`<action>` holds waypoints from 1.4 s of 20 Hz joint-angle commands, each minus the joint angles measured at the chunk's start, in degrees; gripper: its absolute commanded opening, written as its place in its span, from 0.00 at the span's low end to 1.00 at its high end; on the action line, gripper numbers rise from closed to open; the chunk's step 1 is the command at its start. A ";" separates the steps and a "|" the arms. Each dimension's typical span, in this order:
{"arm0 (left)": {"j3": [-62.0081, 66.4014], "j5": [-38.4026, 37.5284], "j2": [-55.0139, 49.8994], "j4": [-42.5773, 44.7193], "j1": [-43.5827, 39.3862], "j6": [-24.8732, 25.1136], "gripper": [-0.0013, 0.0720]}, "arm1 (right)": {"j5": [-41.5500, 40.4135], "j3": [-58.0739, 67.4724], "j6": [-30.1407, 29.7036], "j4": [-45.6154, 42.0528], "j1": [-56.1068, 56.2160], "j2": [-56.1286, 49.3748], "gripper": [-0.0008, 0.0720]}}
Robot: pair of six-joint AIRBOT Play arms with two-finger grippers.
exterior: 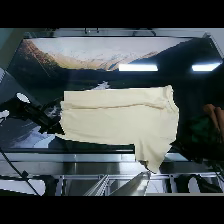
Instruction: Fold the shirts.
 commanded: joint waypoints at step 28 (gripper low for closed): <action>1.22 -2.93 0.09 -0.07 -0.02 0.09 0.04 | -13.35 -13.60 -27.89 35.69 0.07 -14.32 0.48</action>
